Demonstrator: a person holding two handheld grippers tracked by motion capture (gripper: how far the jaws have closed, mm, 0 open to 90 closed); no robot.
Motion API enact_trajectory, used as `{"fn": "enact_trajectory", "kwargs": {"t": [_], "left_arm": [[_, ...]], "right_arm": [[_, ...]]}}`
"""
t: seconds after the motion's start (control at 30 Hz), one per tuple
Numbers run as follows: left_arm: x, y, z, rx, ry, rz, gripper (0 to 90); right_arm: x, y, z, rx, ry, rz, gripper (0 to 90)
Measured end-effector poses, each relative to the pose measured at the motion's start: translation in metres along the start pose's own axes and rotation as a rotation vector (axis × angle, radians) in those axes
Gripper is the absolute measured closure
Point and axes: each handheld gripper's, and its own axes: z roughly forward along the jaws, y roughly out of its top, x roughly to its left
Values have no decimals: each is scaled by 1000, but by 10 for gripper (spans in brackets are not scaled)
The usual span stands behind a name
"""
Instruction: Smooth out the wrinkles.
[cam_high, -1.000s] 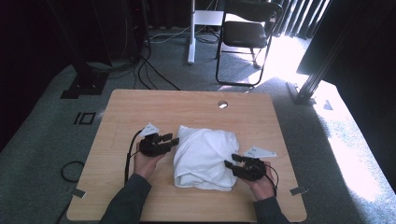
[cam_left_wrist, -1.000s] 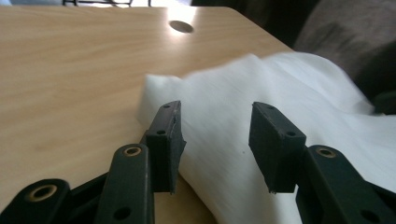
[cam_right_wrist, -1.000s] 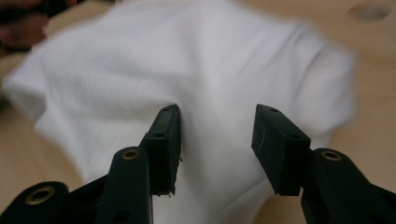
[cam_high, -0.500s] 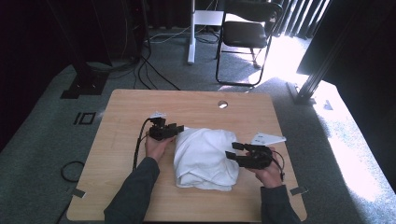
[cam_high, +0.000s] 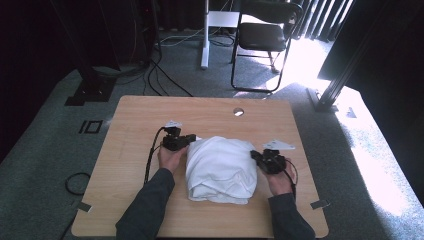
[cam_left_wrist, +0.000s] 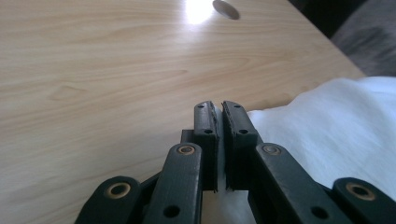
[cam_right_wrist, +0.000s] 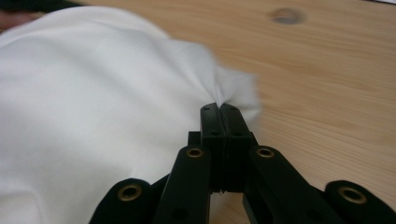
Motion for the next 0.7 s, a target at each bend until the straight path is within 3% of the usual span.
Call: {"fn": "enact_trajectory", "kwargs": {"t": [0.03,0.07,0.13,0.17,0.23,0.27,0.3,0.37,0.4,0.43,0.5,0.53,0.57,0.6,0.63,0.7], "left_arm": [[1,1,0,-15,-8,-23,866],[0,2,-1,-30,1,-25,865],[-4,6,-2,-44,34,-7,863],[-4,8,-2,-54,59,-6,861],[-1,11,-4,-67,100,-7,858],[4,13,-6,-82,112,-30,856],[10,15,-7,-92,133,-49,850],[22,17,-12,-115,164,-83,818],[26,17,-13,-117,162,-90,813],[30,18,-15,-117,170,-96,809],[36,19,-20,-124,175,-106,802],[37,19,-21,-122,176,-104,805],[37,19,-22,-116,180,-90,812],[37,19,-22,-115,181,-85,826],[38,19,-23,-114,181,-85,831],[40,19,-24,-111,185,-87,853]], "right_arm": [[-5,-2,-3,5,-8,23,900],[-9,-4,-4,19,18,41,899],[-1,-6,-2,50,-13,-8,892],[2,-6,-2,47,-23,5,836],[8,-5,-5,-8,-49,37,579],[12,-4,-7,-43,-47,43,529],[17,-3,-9,-81,-14,44,518],[31,-3,-11,-119,71,3,480],[41,-3,-7,-104,114,-38,479],[46,-3,-3,-81,126,-63,482],[56,-6,15,4,123,-112,513],[58,-9,29,77,122,-117,542],[57,-12,38,121,123,-119,617],[55,-17,48,192,123,-115,789],[53,-20,51,224,138,-106,822],[46,-26,40,186,133,-103,845]]}}
